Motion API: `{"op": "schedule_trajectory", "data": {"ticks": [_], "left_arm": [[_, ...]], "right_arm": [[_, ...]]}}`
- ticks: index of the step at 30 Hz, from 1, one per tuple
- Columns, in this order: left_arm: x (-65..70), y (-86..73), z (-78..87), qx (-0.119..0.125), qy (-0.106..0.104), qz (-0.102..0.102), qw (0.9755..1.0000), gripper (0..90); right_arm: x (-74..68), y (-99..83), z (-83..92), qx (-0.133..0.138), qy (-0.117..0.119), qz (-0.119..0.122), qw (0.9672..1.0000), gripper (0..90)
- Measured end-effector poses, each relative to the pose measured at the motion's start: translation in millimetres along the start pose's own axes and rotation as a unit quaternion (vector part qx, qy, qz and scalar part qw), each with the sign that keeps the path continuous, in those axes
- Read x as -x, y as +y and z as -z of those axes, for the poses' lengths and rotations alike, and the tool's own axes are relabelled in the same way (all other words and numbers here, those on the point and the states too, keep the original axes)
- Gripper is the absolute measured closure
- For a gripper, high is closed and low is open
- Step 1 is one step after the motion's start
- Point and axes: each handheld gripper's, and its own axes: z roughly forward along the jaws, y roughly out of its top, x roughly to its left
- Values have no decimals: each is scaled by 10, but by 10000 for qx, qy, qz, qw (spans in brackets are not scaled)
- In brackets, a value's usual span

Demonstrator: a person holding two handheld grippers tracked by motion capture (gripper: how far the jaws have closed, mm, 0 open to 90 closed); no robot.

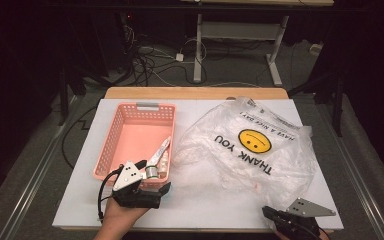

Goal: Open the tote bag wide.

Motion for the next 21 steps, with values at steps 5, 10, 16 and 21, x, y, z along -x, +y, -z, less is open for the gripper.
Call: {"op": "schedule_trajectory", "data": {"ticks": [5, 10, 16, 21], "left_arm": [[-29, -3, 12, -5, 73, 56, 10000, 0], [-29, 2, 5, -67, 157, 59, 9998, 0], [-32, 5, -7, -95, 175, 49, 9998, 0], [-15, 2, -12, -100, 165, -21, 9998, 0]], "right_arm": [[-9, 42, 190, 412, 49, -62, 9991, 638], [67, 169, 431, 988, -10, -156, 9950, 568], [99, 369, 473, 1175, -2, -66, 9931, 526], [210, 543, 250, 1020, 20, 54, 9948, 490]]}}
